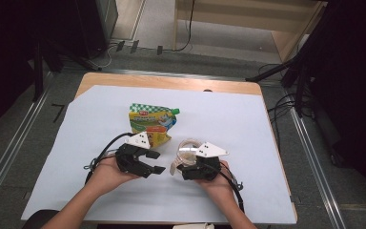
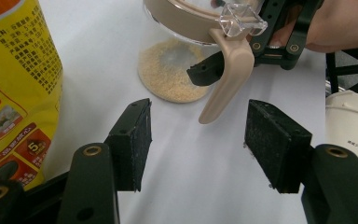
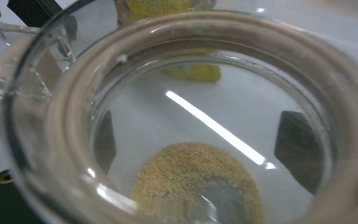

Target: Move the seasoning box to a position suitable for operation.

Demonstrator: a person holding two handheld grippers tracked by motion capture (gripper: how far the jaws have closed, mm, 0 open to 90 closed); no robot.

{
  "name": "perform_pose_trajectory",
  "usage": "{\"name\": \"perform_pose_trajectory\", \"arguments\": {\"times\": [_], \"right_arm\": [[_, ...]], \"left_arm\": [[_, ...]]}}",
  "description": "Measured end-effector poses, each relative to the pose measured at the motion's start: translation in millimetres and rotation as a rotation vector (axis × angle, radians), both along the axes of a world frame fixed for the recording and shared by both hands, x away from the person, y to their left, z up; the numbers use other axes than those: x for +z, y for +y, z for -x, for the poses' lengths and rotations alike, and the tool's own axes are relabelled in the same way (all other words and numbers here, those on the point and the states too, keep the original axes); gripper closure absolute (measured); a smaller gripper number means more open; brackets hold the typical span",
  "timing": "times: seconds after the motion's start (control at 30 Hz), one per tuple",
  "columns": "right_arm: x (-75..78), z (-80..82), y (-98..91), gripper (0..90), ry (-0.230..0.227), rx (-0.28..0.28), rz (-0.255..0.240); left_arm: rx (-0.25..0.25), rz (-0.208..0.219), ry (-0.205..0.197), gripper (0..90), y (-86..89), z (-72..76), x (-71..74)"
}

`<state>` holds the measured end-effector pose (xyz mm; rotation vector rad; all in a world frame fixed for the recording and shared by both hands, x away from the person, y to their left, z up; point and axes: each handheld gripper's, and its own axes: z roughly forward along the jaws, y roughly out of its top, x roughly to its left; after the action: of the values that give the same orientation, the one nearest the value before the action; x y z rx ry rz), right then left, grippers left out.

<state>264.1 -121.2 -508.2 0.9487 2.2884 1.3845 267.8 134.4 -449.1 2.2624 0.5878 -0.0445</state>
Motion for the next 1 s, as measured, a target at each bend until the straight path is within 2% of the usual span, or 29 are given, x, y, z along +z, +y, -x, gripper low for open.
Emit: {"name": "perform_pose_trajectory", "arguments": {"times": [0.17,0.3,0.37,0.4,0.5,0.53,0.57,0.6,0.63,0.7,0.77,0.83,0.9,1.0], "right_arm": [[0.5,-0.4,-0.8,10.5,0.015,0.003,0.001],[9.0,0.8,-8.9,5.2,0.080,0.031,0.032],[12.5,2.4,-12.4,5.2,0.078,0.037,0.027],[19.7,6.1,-20.0,5.1,0.051,0.042,0.036],[23.8,9.8,-28.3,5.0,0.062,0.041,0.036],[25.1,14.2,-35.3,5.1,0.097,0.033,0.034],[25.1,14.2,-35.3,5.1,0.097,0.033,0.034],[25.0,16.2,-37.7,5.1,0.125,0.029,0.038],[25.4,18.8,-40.0,5.9,0.130,0.031,0.048],[28.2,24.4,-43.6,8.4,0.111,0.047,0.072],[32.4,28.7,-48.1,9.8,0.104,0.043,0.071],[37.6,33.7,-54.5,14.0,0.089,0.018,0.064],[44.1,42.2,-64.1,17.9,0.076,-0.007,0.052],[46.3,45.4,-67.6,17.9,0.073,-0.031,0.040]], "left_arm": [[-0.007,0.001,-0.003,42.1,-0.4,0.6,0.3],[-0.001,0.000,-0.003,41.9,1.6,-0.6,0.9],[0.001,0.004,-0.003,41.9,1.8,-0.8,0.8],[0.006,0.006,-0.003,42.0,2.1,-0.8,1.0],[0.006,0.007,-0.003,42.0,2.0,-0.8,0.8],[0.003,0.008,-0.003,42.0,1.7,-0.9,0.4],[0.005,0.008,-0.004,42.0,1.3,-0.8,0.1],[0.008,0.008,-0.001,42.1,0.7,-0.9,-0.1],[0.008,0.013,0.002,42.1,-0.2,-1.1,-0.3],[0.008,0.021,0.001,42.2,-1.9,-1.2,-0.6],[0.006,0.027,0.008,42.6,-3.2,-1.1,-0.5],[0.004,0.030,0.012,44.6,-3.8,-0.1,0.9],[0.003,0.017,0.024,51.4,-4.3,-0.5,2.1],[0.003,0.005,0.017,55.6,-4.8,-0.6,1.5]]}}
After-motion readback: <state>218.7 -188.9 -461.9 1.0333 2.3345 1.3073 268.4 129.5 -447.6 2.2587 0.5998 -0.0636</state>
